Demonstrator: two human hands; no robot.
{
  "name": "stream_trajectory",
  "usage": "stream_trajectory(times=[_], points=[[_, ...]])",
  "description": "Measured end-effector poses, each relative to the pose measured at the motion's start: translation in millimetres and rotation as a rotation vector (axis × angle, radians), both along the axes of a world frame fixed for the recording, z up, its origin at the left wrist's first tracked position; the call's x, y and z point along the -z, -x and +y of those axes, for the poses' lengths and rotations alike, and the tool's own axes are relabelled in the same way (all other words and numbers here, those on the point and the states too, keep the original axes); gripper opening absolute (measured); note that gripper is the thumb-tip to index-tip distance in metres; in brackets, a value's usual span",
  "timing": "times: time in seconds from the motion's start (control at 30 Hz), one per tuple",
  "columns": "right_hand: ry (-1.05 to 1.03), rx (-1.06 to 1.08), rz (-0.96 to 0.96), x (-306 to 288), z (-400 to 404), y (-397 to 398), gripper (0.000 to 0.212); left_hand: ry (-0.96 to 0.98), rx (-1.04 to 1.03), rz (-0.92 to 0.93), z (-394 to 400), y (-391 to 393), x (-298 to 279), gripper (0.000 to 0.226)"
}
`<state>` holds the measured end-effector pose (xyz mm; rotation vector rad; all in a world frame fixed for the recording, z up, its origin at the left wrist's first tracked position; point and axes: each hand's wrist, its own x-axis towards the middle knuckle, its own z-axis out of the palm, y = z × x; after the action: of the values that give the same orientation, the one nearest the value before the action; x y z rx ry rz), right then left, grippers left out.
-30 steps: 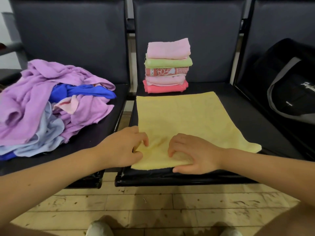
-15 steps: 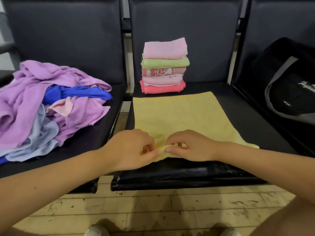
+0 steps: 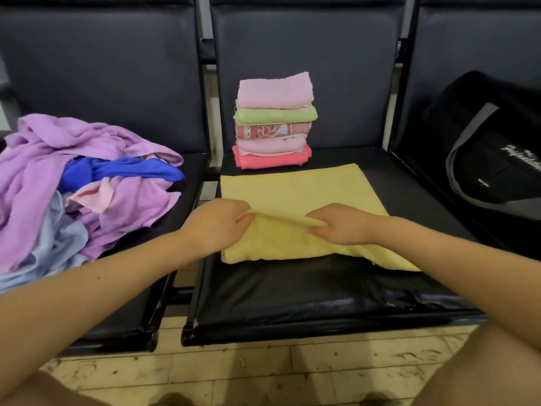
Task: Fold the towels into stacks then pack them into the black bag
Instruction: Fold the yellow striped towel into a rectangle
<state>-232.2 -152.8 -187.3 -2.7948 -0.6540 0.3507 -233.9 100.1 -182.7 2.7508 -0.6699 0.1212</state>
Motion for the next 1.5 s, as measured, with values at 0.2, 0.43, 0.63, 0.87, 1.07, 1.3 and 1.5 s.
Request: stream_trajectory(times=[0.2, 0.43, 0.63, 0.87, 1.07, 1.3, 1.5], points=[[-0.056, 0.257, -0.003, 5, -41, -23, 0.032, 0.054, -0.173, -0.047, 2, -26, -3, 0.041], [-0.19, 0.434, 0.033, 6, -62, -26, 0.028, 0.541, -0.412, 0.167, -7, -37, -5, 0.034], [-0.394, 0.496, 0.041, -2, -69, -20, 0.036, 1.052, -0.555, 0.364, 1, -49, -2, 0.009], [-1.004, 0.67, 0.166, -6, -86, -13, 0.035, 1.422, -0.616, 0.616, 4, -44, -3, 0.022], [-1.02, 0.794, 0.219, 6, -81, -6, 0.04, 1.209, -0.542, 0.695, 8, -35, 1, 0.028], [-0.759, 0.835, 0.152, 14, -78, -3, 0.033, 0.565, -0.422, 0.402, 4, -40, 4, 0.034], [-0.692, 0.913, -0.098, 14, -83, -12, 0.042, 0.254, -0.284, -0.057, 6, -53, -11, 0.024]])
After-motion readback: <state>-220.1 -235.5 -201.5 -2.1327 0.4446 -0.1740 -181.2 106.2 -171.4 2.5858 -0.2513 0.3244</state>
